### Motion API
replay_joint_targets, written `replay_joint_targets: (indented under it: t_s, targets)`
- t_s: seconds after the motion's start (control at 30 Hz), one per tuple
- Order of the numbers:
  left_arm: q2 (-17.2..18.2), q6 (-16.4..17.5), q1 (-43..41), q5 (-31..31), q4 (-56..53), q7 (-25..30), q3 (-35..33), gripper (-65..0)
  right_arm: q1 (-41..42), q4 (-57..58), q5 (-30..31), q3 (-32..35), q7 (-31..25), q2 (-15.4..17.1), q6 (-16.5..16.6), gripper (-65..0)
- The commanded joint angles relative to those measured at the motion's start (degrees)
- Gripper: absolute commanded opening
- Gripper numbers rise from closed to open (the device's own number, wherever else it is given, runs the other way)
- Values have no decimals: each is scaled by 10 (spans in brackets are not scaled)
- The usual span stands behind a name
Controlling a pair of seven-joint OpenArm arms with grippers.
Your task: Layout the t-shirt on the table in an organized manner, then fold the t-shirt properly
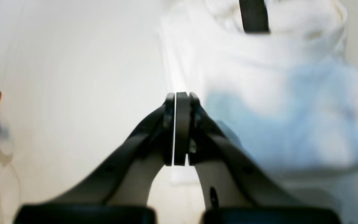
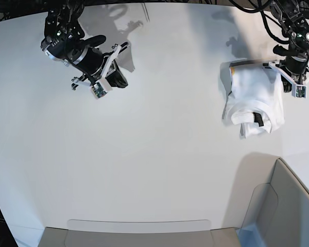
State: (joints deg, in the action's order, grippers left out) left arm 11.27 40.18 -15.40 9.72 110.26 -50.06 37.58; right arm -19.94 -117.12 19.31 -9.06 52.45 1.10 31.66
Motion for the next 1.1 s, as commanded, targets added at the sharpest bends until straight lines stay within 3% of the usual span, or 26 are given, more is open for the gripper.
replay_joint_targets:
  t_s: [0.0,0.2,0.4,0.6,0.73,0.9,0.97,1.07]
  targets:
    - [5,-2,-9,6,10,13,4,-649,-15,-11,14,15,-35,-1,5,-650]
    - [1,-2,-60,6,10,13,25,-650,-111,-11,12,87,-149,26,4,-650]
    - [-22,-2,-79,4,7,10,96,-650,-204,-9,12,95,-277,61,3,-650]
    - [-19,-2,-128,4,6,11,101,-650,-271,-8,12,95,-335,65,1,-650]
    - [-21,-2,-153,4,6,9,101,-650,-318,-7,12,78,-361,59,-1,-650]
    - [-20,-2,-173,-2,-13,12,103,-650,-373,-4,11,23,-415,-7,-1,-650]
    - [-21,-2,-174,-33,-16,13,103,-650,-385,-3,11,-2,-417,-24,-1,-650]
    - [-41,-2,-172,-87,-16,16,103,-650,-396,9,17,-24,-419,-22,-1,-650]
